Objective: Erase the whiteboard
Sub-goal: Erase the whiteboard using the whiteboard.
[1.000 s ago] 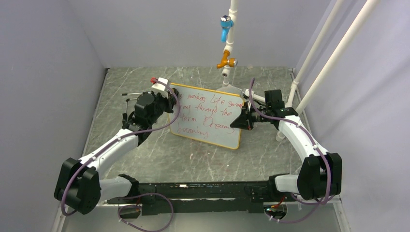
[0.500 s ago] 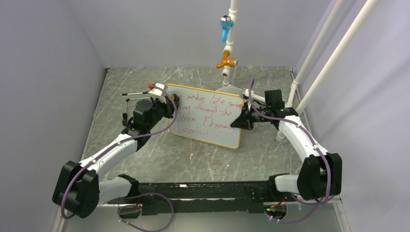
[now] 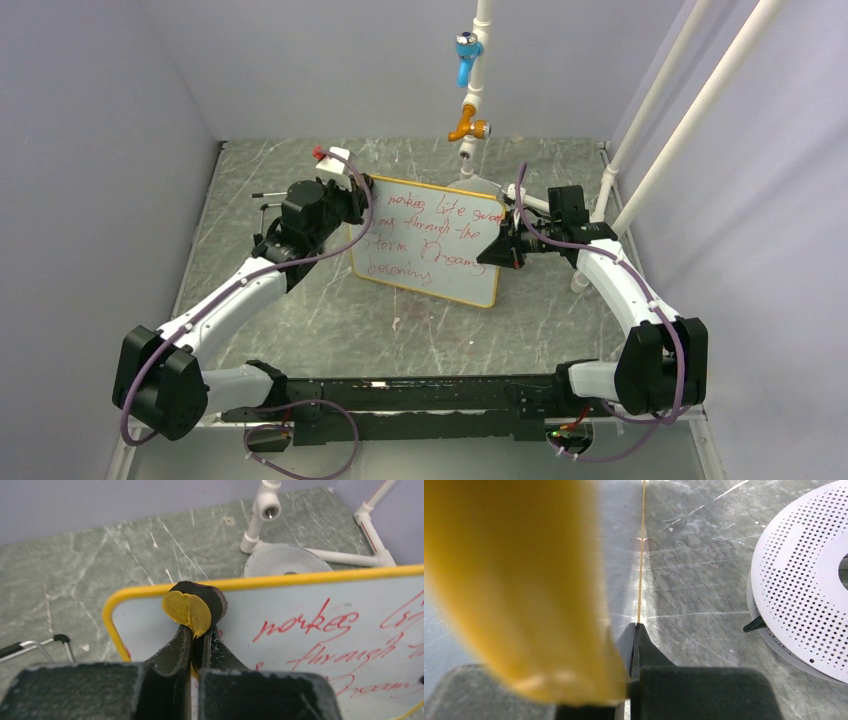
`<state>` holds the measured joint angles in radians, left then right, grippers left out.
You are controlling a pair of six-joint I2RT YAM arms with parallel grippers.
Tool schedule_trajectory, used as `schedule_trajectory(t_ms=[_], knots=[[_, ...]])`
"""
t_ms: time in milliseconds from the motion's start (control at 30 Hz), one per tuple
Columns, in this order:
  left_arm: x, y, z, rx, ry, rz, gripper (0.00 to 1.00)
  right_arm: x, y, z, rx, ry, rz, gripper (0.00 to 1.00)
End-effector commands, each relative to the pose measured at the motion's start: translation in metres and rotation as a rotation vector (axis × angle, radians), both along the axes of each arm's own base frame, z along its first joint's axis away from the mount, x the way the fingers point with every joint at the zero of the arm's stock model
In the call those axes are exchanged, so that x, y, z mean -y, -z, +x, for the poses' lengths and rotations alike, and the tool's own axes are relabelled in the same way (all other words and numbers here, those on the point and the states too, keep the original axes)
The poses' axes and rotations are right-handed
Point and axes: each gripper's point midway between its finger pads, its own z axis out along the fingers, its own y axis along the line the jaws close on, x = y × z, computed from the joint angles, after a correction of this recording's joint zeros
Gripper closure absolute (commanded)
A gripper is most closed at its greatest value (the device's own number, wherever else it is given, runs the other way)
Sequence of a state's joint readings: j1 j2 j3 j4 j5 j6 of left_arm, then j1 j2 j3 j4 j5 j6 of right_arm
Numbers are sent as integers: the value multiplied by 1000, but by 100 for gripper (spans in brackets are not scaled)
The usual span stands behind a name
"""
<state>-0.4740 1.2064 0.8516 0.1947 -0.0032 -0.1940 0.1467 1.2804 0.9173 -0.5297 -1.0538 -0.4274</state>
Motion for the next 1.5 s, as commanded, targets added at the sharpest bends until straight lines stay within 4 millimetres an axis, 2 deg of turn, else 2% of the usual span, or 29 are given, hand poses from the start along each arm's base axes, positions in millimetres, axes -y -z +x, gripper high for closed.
schedule_trajectory(t_ms=[0, 133, 200, 333, 467, 667, 767, 967, 1067, 1133, 1233, 1367, 1467], knots=[[-9, -16, 13, 40, -65, 34, 100, -7, -22, -6, 106, -70, 24, 100], [1, 9, 2, -6, -14, 39, 100, -7, -22, -6, 106, -71, 24, 100], [14, 19, -10, -21, 26, 42, 100, -7, -22, -6, 104, -71, 24, 100], [25, 27, -21, -39, 55, 49, 100, -7, -21, -6, 102, -72, 25, 100], [21, 17, -11, -17, 18, 81, 100, -7, -21, -6, 103, -71, 24, 100], [-12, -8, 21, -5, -75, 71, 100, -6, -23, -7, 112, -67, 22, 100], [-16, -4, 22, -27, -71, 61, 100, -6, -23, -7, 114, -68, 22, 100], [16, 15, -5, -52, 38, 51, 100, -6, -23, -7, 112, -70, 24, 100], [32, 15, -15, -50, 77, 53, 100, -7, -22, -6, 109, -71, 25, 100], [35, 14, -15, -51, 70, 71, 100, -6, -22, -6, 106, -70, 23, 100], [26, 15, -8, -52, 19, 108, 100, -6, -22, -6, 109, -68, 21, 100], [-7, 20, 8, -66, -113, 134, 100, -6, -23, -6, 111, -68, 22, 100], [-20, 30, 12, -94, -136, 119, 100, -6, -24, -7, 114, -71, 24, 100]])
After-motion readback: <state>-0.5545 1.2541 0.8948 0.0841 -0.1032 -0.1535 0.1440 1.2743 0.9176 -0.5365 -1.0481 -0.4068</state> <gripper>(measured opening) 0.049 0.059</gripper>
